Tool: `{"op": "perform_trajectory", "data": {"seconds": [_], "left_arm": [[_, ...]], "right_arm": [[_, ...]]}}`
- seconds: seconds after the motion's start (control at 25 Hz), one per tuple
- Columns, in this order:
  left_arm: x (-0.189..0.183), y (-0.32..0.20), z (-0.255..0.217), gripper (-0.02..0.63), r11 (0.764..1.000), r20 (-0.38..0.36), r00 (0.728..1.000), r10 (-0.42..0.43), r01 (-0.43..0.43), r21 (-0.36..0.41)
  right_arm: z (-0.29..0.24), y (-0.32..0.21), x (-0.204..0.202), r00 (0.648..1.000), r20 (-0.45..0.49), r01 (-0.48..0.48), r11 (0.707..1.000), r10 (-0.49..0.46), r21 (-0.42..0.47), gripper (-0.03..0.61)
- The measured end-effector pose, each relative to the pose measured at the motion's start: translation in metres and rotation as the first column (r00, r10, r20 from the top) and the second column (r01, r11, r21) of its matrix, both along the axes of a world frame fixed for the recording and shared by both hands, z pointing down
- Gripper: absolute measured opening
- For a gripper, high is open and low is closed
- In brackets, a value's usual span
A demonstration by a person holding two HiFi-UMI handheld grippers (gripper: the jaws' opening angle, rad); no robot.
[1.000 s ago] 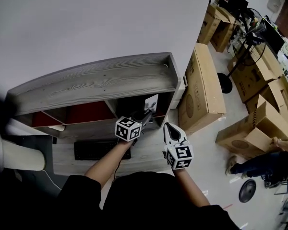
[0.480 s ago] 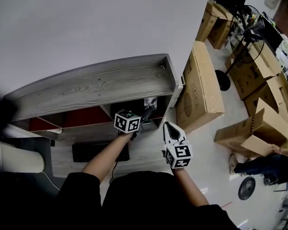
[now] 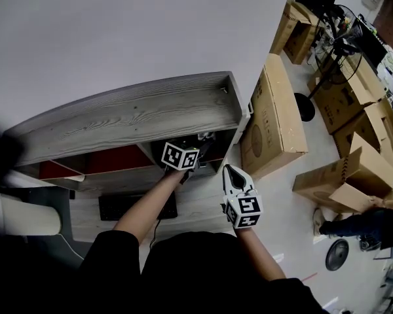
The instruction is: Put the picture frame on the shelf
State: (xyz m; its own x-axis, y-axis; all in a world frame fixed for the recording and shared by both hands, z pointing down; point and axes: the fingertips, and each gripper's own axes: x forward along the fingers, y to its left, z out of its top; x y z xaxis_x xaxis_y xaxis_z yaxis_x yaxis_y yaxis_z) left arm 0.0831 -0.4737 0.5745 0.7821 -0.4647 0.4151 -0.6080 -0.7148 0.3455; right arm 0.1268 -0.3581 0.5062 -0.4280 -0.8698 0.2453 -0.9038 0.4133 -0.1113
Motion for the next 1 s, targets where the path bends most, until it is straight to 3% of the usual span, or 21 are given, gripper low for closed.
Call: {"op": "perform_trajectory", "data": {"seconds": [0.28,0.52,0.68,0.84,1.0], "left_arm": [[-0.005,-0.011,0.004,0.082,1.0,0.056,0.998,-0.024,0.024,0.006],[-0.018,-0.022,0.01,0.223,0.997,0.104,0.992,-0.073,0.071,0.023],[-0.019,-0.022,0.01,0.241,0.997,0.127,0.989,-0.074,0.071,0.031],[-0.018,-0.023,0.011,0.251,0.997,0.204,0.978,-0.041,0.027,0.067],[-0.024,-0.023,0.009,0.279,0.995,0.233,0.97,-0.067,0.047,0.09]], "right_arm": [[-0.001,0.003,-0.003,1.0,0.023,0.004,1.0,-0.004,-0.009,0.012],[-0.001,0.006,-0.003,1.0,0.029,0.002,1.0,-0.002,-0.011,0.012],[-0.003,0.008,-0.006,0.999,0.032,0.007,1.0,-0.006,-0.01,0.012],[-0.002,0.011,-0.007,0.999,0.036,0.007,1.0,-0.007,-0.01,0.012],[0.0,0.014,-0.005,0.999,0.042,0.0,1.0,0.0,-0.016,0.012]]}}
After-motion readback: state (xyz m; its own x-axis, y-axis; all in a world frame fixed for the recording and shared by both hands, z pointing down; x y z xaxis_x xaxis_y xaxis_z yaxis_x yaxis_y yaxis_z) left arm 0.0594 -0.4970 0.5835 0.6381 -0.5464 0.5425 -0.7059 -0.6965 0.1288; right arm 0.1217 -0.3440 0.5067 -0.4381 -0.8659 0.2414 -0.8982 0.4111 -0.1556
